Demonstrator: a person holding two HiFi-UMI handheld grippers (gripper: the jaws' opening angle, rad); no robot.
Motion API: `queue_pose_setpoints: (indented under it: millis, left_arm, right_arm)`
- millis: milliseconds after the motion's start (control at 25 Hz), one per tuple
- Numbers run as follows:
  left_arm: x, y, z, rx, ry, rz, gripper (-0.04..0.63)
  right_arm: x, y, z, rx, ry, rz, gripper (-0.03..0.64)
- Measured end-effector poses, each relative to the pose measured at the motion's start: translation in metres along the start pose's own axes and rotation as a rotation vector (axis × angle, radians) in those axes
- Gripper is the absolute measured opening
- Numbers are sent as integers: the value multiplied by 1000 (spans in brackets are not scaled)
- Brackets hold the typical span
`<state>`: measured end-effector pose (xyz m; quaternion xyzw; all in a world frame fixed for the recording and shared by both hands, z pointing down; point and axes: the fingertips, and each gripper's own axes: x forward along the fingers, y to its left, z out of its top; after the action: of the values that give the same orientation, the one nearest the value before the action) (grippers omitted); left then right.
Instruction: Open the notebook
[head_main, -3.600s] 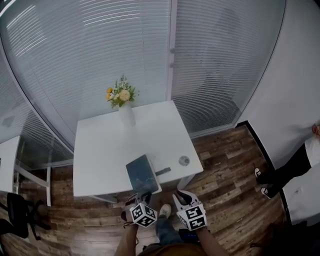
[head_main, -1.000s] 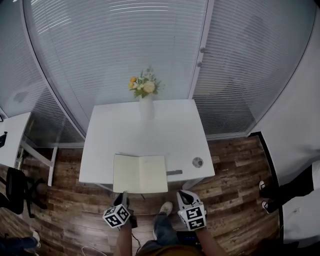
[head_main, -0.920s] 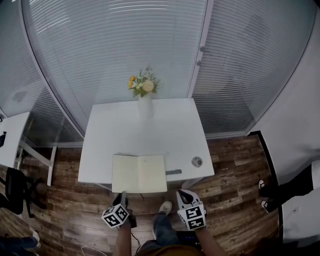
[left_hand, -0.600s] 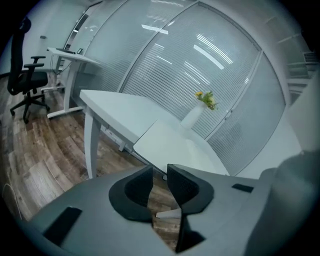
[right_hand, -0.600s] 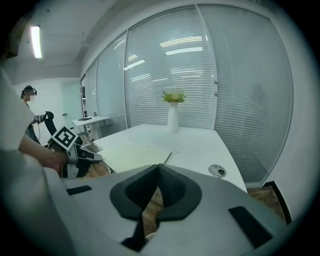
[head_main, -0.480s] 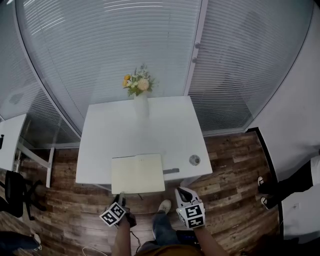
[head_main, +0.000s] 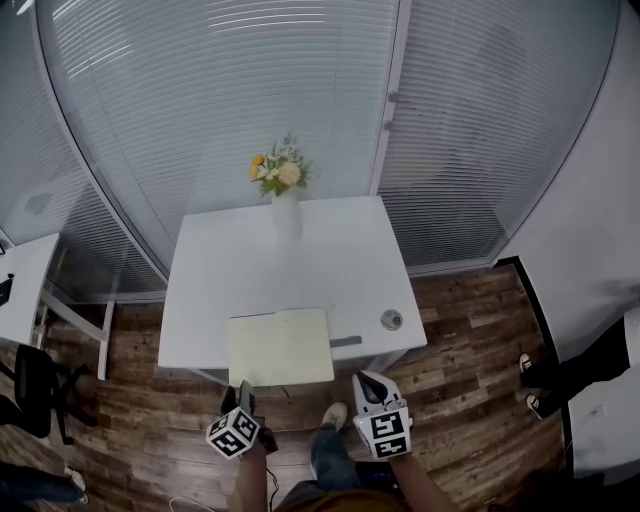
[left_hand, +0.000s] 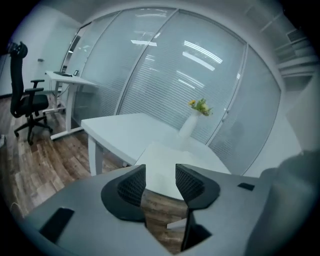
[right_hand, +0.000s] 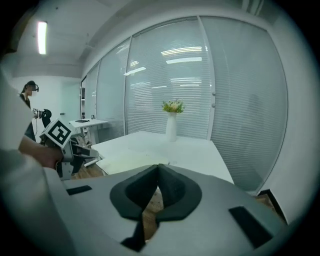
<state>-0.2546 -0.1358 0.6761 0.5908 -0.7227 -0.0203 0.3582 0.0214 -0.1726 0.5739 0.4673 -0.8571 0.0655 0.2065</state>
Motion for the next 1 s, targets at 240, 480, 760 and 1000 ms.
queue_pose_setpoints:
  millis: [240,480,760,1000]
  left_arm:
    - [-18,-74,32,86,-41,-277,60]
    - [-47,-123,60,356,-98,-347,25]
    - [-72,-147,85,430,-171,-372,25]
    - [-78,-154,87,437,-182,-388,25]
  right_arm:
    - [-11,9,34,-4,-82,-31,12]
    - [-29,9,63,8,-165,-80,12]
    - [-44,11,68,16,-193,-102,12]
    - [-49,10,69,10,-195,-109,12]
